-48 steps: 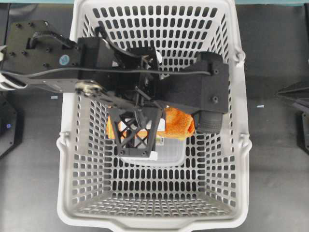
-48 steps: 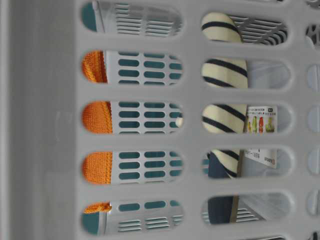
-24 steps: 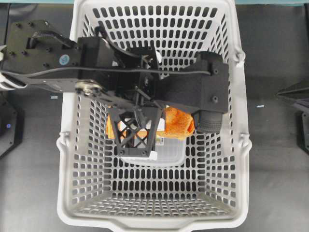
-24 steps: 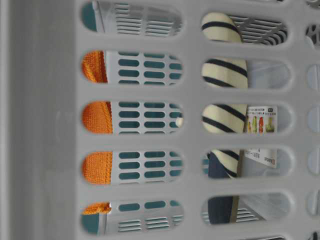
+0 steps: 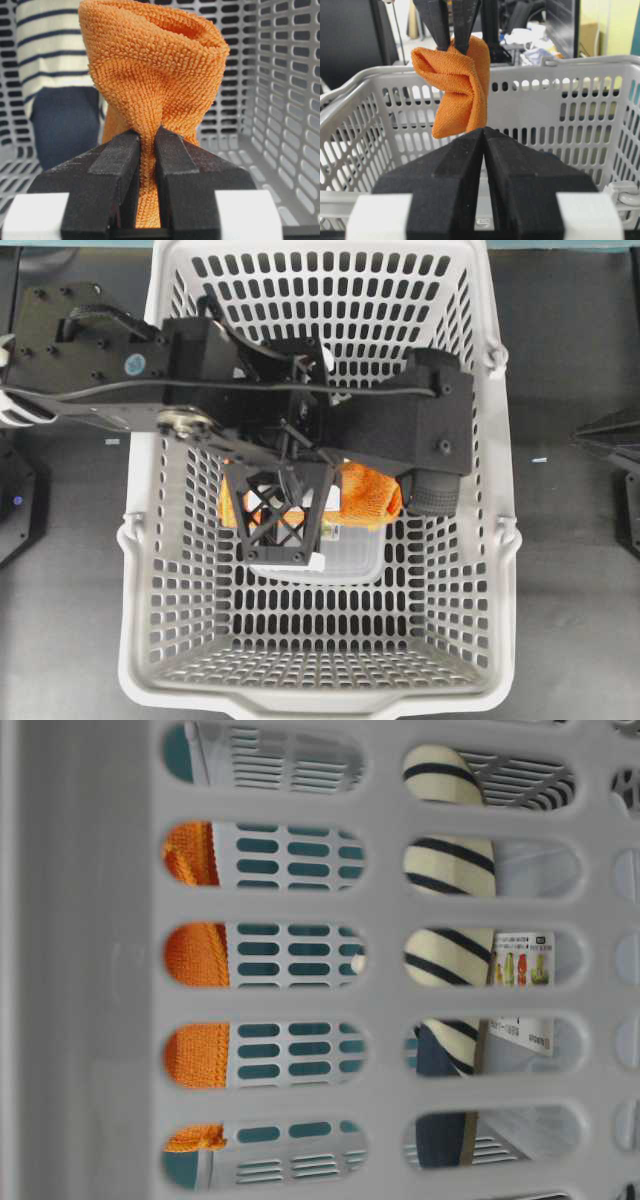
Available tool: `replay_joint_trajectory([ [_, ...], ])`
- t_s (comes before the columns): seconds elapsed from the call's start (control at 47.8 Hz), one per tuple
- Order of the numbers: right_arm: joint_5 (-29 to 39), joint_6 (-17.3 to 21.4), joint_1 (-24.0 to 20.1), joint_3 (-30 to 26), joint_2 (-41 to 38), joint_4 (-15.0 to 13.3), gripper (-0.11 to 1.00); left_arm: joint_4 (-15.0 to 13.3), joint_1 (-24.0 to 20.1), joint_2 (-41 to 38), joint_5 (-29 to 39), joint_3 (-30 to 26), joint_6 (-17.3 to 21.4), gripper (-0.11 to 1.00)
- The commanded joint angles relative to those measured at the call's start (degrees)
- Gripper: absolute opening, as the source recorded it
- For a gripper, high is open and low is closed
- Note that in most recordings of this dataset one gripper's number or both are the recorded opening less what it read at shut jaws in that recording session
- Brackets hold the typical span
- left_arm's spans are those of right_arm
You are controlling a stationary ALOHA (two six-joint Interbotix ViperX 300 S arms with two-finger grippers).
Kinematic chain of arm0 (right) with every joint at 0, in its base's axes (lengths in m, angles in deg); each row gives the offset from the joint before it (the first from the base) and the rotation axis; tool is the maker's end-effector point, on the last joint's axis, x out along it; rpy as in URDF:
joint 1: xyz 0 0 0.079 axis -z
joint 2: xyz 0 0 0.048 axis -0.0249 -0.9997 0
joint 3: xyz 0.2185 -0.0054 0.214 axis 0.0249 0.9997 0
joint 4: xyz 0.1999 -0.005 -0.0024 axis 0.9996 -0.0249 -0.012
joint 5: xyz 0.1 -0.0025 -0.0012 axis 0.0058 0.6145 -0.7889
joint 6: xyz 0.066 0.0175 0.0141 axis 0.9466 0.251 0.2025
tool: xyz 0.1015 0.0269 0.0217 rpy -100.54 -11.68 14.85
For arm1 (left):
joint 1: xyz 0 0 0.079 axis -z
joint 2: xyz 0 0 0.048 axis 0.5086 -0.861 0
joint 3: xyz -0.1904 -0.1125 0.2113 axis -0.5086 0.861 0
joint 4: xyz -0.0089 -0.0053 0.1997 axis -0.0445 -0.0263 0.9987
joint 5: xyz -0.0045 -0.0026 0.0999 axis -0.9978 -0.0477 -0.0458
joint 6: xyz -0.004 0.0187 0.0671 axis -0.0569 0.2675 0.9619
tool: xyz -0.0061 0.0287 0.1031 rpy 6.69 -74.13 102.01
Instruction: Pick up the orange cloth from the shopping basket with the left arm.
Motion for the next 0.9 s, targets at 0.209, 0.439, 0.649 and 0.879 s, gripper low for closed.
replay_joint_trajectory([
  [0.209,-0.4,0.1,-0.7,-0.5,-0.2,0.1,0.0,0.2,0.0,0.7,-0.2,-0.4,-0.1,0.06],
  [0.439,-0.4,0.1,-0.9,-0.4,-0.2,0.1,0.0,0.2,0.1,0.7,-0.2,0.3,0.4,0.06],
  [0.649,-0.4,0.1,-1.1,-0.4,-0.2,0.2,0.0,0.2,0.0,0.7,-0.2,0.6,0.4,0.06],
  [0.879,-0.7,0.1,-1.1,-0.4,-0.2,0.1,0.0,0.2,0.0,0.8,-0.1,1.3,0.4,0.06],
])
